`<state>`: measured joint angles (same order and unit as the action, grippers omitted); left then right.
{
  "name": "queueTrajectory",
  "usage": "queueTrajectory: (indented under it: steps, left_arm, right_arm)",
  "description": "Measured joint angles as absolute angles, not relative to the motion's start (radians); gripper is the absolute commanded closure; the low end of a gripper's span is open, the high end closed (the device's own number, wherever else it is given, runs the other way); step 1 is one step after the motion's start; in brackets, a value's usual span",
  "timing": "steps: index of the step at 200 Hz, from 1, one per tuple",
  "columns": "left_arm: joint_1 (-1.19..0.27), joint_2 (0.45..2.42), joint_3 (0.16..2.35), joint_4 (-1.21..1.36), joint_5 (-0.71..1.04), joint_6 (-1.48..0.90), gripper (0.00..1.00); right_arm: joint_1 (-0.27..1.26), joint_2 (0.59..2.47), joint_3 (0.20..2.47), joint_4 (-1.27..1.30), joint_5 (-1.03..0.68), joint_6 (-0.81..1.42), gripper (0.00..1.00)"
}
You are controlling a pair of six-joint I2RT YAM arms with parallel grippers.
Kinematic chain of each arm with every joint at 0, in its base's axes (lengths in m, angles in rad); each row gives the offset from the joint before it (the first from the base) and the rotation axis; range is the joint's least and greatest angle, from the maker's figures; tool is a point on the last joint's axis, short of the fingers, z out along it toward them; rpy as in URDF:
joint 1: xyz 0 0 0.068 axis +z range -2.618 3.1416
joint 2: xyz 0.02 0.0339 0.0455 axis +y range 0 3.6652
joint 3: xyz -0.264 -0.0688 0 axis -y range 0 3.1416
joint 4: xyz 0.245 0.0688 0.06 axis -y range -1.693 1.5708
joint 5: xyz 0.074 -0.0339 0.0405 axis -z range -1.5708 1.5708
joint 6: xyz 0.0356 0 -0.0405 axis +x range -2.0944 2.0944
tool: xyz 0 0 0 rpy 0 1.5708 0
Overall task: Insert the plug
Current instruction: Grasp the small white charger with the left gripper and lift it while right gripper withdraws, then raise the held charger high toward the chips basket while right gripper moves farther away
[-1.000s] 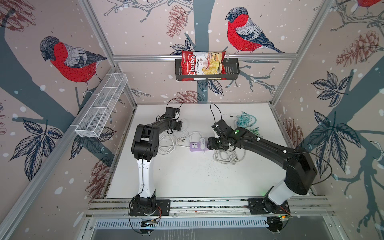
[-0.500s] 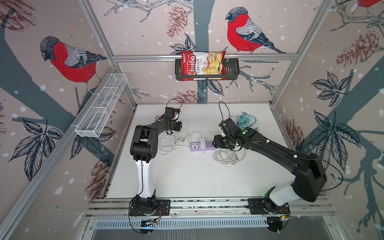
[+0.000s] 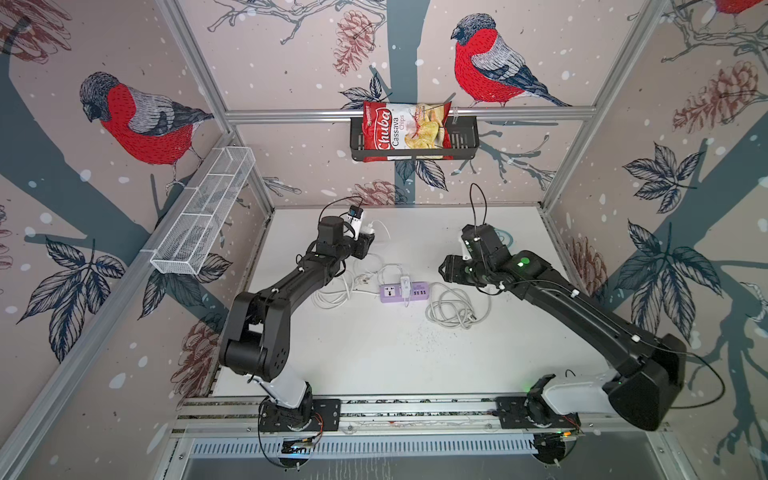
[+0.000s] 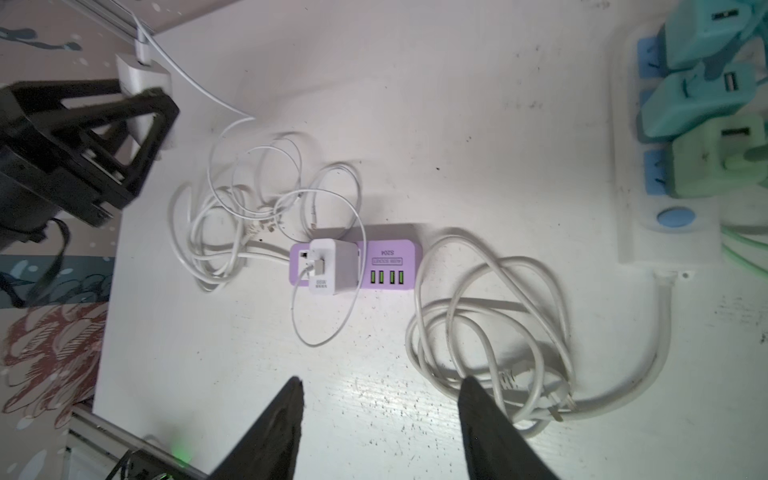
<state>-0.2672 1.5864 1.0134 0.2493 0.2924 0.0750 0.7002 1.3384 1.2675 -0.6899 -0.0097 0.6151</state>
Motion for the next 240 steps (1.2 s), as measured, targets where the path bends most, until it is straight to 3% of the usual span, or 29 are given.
queueTrajectory:
  steps: [62, 119, 200, 240]
  left_arm:
    - [-0.347, 1.408, 0.939, 0.377, 0.310, 0.077, 0.69]
    - [-0.504, 1.318, 0.910, 0.468, 0.311, 0.111, 0.68]
    - [-0.729, 1.332, 0.809, 0.580, 0.221, 0.140, 0.68]
    - [-0.756, 1.406, 0.978, 0.585, 0.172, 0.216, 0.70]
  right_arm:
    - [0.705, 1.242, 1.295, -0.691, -0.021, 0.598, 0.40]
    - [0.704, 1.105, 1.253, -0.686, -0.006, 0.597, 0.40]
    - [0.691, 1.048, 1.300, -0.689, -0.014, 0.552, 0.40]
    - [0.688, 0.981, 1.282, -0.688, -0.032, 0.549, 0.39]
